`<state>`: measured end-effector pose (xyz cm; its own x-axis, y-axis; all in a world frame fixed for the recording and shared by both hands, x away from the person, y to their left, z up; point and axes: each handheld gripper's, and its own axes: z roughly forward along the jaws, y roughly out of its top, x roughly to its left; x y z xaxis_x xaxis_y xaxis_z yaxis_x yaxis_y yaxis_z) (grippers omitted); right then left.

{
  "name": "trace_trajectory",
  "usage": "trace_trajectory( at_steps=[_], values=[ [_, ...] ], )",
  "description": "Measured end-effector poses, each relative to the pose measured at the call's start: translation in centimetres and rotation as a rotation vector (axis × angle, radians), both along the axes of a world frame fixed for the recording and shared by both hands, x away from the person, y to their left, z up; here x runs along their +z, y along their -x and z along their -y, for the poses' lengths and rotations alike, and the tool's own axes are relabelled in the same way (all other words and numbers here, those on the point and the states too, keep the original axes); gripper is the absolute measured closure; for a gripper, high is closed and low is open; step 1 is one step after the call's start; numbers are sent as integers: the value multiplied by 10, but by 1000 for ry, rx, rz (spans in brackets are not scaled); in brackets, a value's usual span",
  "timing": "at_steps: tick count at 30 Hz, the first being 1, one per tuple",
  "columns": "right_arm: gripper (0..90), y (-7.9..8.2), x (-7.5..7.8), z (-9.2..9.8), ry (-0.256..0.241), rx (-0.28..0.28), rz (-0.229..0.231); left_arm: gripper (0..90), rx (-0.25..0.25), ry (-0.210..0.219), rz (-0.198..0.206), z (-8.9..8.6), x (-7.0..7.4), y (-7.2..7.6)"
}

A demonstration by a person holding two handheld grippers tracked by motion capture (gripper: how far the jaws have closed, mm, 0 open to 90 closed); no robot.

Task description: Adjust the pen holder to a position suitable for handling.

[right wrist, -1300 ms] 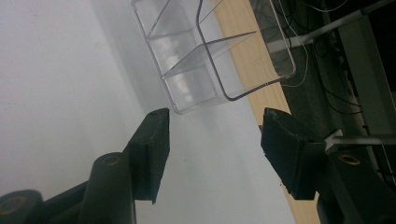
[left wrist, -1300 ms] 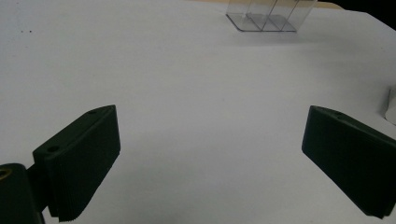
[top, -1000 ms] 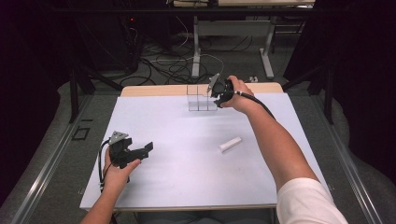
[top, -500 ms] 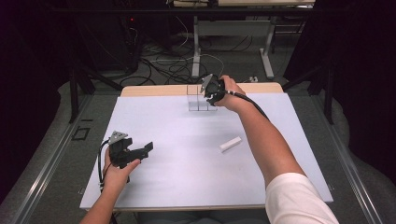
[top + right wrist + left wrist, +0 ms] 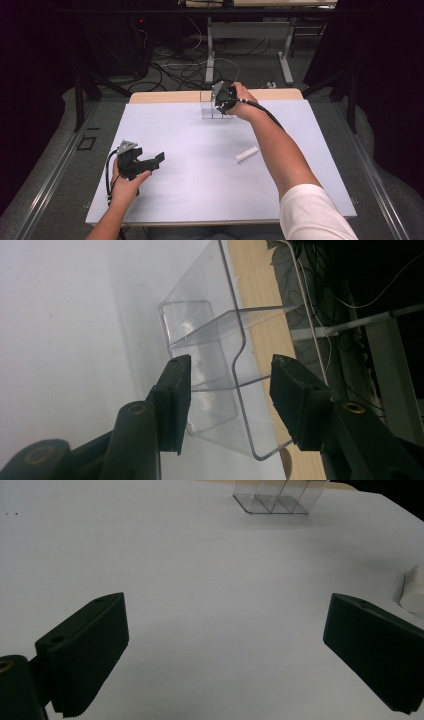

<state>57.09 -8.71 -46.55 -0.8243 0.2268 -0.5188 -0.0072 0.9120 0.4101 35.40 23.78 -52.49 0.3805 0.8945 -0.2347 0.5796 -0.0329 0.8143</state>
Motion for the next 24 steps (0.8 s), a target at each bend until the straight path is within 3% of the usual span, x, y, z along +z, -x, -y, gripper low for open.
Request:
trace_trajectory(
  at_steps=[4,7,13,17,24],
  values=[
    [517,-2,-5,-3,-23,12,3,43,2,-1,-1,0,0,0],
    [519,-3,-5,-4,-9,9,-8,43,1,-1,-1,0,0,0],
    [537,-5,-9,-10,-84,-4,-17,43,2,7,2,0,0,0],
    [551,-4,-8,-14,-78,-11,-61,43,-2,9,2,-1,0,1],
    [576,-5,-12,-16,-109,-17,-55,45,0,9,5,-2,1,1]
  ],
)
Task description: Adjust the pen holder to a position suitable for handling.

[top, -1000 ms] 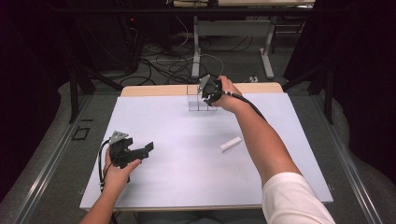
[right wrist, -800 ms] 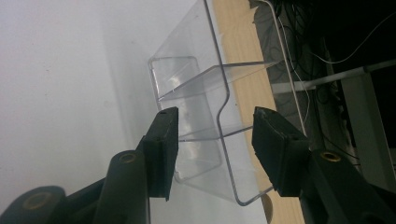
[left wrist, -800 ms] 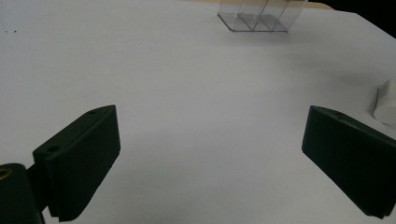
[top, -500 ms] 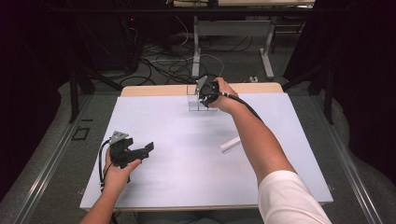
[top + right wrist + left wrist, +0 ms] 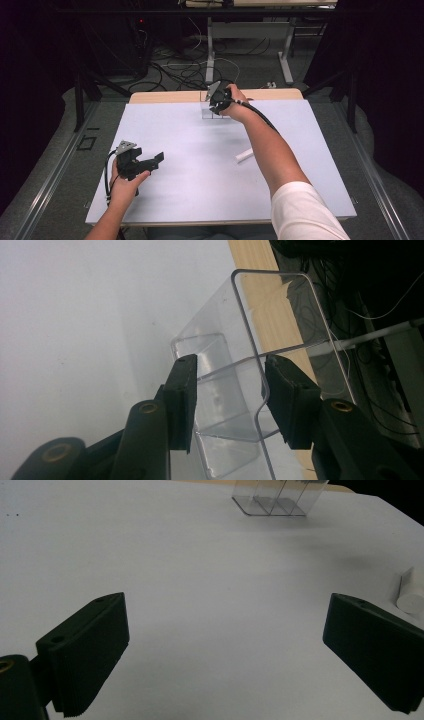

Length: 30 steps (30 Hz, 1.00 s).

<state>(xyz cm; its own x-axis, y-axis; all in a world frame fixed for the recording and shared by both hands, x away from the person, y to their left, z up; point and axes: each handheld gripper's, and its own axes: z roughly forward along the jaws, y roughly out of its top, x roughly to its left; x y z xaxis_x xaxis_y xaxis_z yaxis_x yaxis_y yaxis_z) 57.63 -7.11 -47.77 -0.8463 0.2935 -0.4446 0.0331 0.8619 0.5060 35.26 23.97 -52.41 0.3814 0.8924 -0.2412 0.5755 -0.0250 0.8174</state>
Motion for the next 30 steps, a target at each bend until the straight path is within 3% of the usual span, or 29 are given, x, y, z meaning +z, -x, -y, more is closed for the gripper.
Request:
trace_trajectory(
  at_steps=[5,6,8,14,24,30],
  values=[
    [655,0,1,2,-4,8,10,46,2,-3,-1,0,0,0],
    [668,0,3,2,29,14,0,46,2,-3,-1,-1,0,0],
    [711,0,2,2,18,27,24,46,2,-3,0,-1,0,0],
    [832,4,5,2,63,55,45,47,0,-5,-2,0,0,0],
    [856,6,6,1,97,115,47,54,15,-4,-6,-2,0,0],
    [869,8,9,1,109,136,12,54,14,-6,-8,-2,0,-1]
  ],
)
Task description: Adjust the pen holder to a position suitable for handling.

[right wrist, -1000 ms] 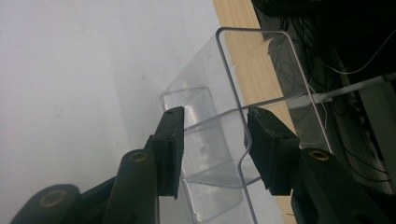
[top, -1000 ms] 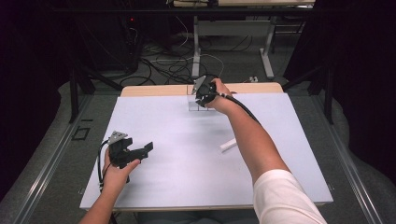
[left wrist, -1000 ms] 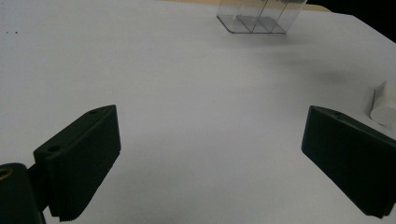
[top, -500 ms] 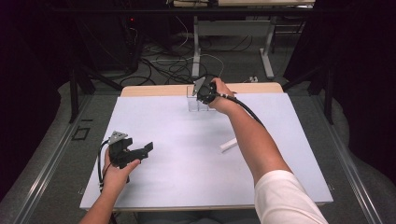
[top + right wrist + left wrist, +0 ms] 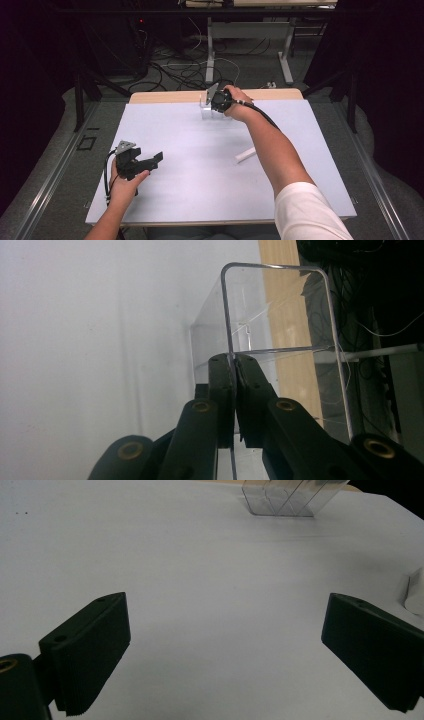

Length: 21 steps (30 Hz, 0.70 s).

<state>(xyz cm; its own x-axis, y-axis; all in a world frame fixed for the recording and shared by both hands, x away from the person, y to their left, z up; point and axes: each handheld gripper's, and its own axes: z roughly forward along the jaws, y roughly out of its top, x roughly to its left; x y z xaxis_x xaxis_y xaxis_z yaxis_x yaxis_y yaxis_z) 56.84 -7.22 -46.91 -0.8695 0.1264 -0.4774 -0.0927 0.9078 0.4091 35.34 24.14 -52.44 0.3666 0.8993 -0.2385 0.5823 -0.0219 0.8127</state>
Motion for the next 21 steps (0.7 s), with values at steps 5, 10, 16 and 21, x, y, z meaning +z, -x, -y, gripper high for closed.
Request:
trace_trajectory(
  at_steps=[5,10,16,21],
  values=[
    [879,4,0,-1,22,14,-6,58,7,-8,0,-1,0,0],
    [885,8,3,-2,33,12,-6,58,6,-8,-6,-1,0,0],
    [883,17,10,-1,40,20,-3,58,4,-3,-3,0,0,0],
    [882,27,14,-1,48,31,0,58,2,-8,2,1,0,0]
  ],
)
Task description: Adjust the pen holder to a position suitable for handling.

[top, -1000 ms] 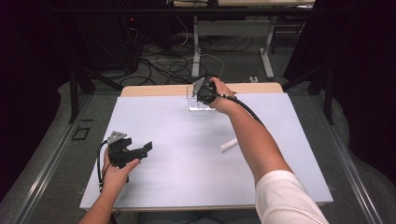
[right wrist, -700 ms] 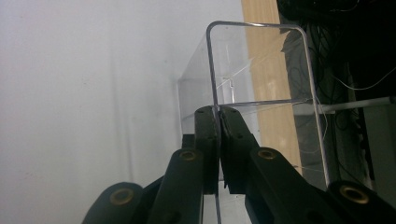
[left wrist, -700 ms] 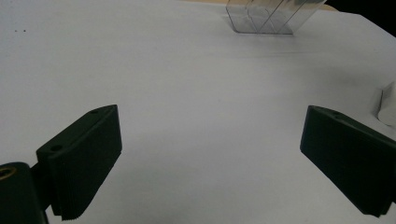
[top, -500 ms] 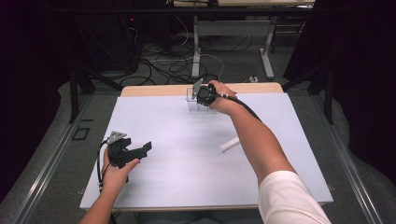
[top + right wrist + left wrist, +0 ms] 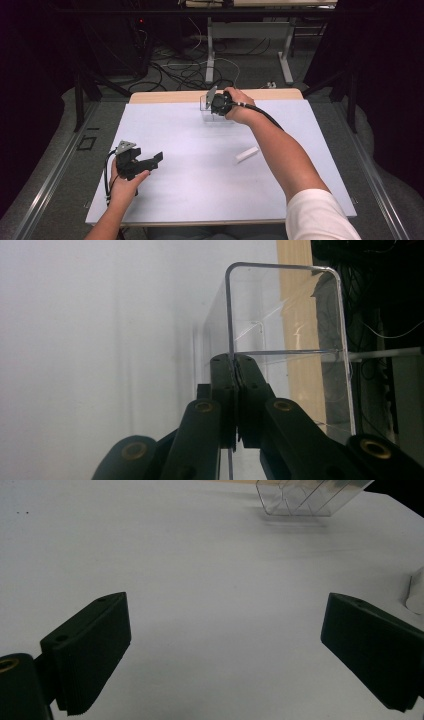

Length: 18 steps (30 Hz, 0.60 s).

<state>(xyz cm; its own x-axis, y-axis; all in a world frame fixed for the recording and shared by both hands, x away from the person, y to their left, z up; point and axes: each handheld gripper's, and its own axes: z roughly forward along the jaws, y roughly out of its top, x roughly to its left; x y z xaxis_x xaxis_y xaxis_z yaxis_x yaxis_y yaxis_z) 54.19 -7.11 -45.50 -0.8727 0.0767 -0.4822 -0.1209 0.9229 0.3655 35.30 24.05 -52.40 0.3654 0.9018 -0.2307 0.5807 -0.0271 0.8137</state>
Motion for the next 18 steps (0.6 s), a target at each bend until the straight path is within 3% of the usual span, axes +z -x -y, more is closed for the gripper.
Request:
trace_trajectory(
  at_steps=[11,14,18],
  values=[
    [880,37,15,-1,22,8,-75,58,-7,-9,-6,2,-1,0],
    [883,44,15,0,-13,5,-90,58,-4,-12,-10,2,-1,-1],
    [883,52,11,3,-11,19,-108,58,5,-1,-10,2,-2,-1]
  ],
)
